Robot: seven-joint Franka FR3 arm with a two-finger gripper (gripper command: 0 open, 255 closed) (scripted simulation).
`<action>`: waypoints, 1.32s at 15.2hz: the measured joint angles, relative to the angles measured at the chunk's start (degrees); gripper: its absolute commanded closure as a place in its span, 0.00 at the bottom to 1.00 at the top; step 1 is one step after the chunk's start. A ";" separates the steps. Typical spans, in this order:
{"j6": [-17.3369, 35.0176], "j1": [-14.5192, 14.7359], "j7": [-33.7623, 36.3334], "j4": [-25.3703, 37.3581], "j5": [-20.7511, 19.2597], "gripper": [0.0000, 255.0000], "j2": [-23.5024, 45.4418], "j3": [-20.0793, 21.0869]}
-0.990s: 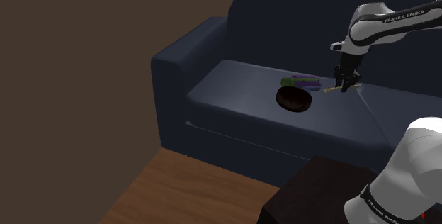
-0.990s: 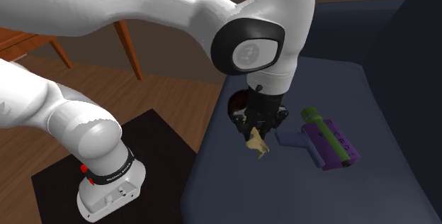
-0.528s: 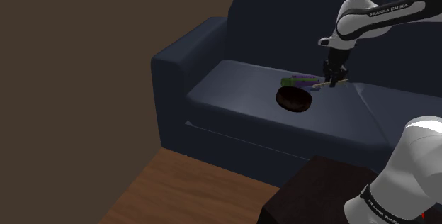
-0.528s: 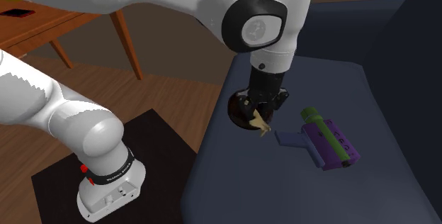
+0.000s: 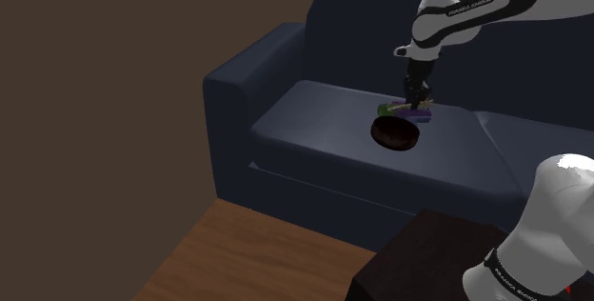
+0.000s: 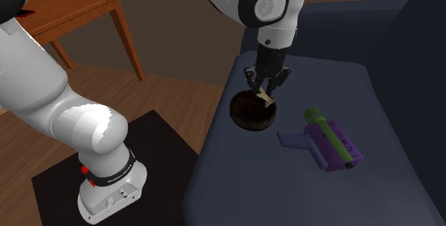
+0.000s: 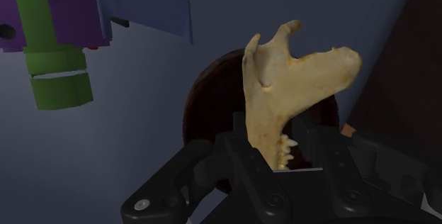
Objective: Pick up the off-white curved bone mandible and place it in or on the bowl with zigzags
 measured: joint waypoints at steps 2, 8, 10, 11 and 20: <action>-0.33 1.08 -0.19 2.64 2.66 1.00 3.23 0.13; 3.58 1.35 -0.70 0.58 4.61 1.00 5.85 -0.07; 4.93 1.27 -1.29 0.03 5.42 1.00 6.95 -0.28; 5.78 1.26 -1.35 -0.69 5.54 1.00 7.15 -0.31; 10.10 0.96 -3.08 -2.79 8.02 1.00 10.28 -0.58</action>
